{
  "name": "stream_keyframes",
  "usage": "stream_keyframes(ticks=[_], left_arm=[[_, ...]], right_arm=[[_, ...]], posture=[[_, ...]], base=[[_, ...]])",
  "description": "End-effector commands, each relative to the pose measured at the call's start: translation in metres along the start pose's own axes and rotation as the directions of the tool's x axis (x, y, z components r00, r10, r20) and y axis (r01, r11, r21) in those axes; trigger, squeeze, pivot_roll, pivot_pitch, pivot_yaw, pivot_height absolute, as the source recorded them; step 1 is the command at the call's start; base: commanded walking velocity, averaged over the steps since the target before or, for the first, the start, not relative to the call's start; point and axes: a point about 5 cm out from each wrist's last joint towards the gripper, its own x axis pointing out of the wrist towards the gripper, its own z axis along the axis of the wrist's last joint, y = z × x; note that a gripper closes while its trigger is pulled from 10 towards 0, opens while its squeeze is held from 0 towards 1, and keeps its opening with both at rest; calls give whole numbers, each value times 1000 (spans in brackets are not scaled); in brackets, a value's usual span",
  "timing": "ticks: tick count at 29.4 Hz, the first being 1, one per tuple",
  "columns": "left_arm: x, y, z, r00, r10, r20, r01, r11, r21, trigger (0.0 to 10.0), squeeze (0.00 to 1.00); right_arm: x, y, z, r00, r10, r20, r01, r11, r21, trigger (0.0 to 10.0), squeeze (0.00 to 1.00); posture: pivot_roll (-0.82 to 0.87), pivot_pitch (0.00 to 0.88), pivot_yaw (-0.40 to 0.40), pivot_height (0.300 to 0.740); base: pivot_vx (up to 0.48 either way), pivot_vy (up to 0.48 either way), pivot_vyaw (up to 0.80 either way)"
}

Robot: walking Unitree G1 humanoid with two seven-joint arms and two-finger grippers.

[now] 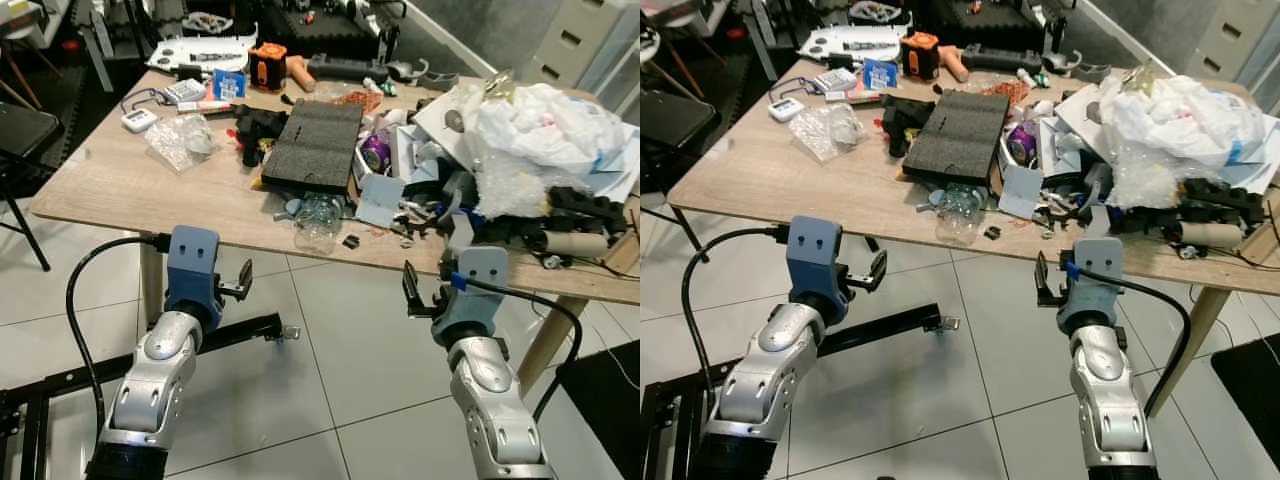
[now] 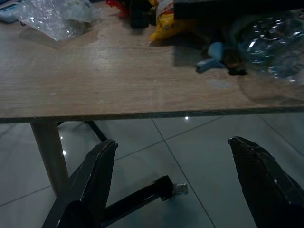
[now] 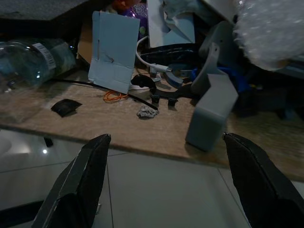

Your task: Picking trash to rubbish bin

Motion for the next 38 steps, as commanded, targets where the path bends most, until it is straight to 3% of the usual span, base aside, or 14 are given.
stream_keyframes(ticks=[1, 20, 38], left_arm=[[-1, -3, -3, 1000, -12, -10, 12, 1000, -10, 10000, 0], [0, -3, 0, 1000, 4, 3, -4, 999, -50, 10000, 0], [-1, -3, 0, 1000, -5, 2, 5, 998, -58, 10000, 0]], right_arm=[[-4, -2, -3, 1000, -4, -12, 4, 1000, 2, 10000, 0], [-5, -4, -3, 1000, -5, -24, 5, 1000, 1, 10000, 0], [-6, -2, -6, 999, 0, -35, 0, 1000, 2, 10000, 0]], posture=[[-2, 187, -23, 740], [-10, 192, -28, 740], [-3, 193, -26, 740]], base=[[0, 0, 0], [0, 0, 0], [268, 0, 0]])
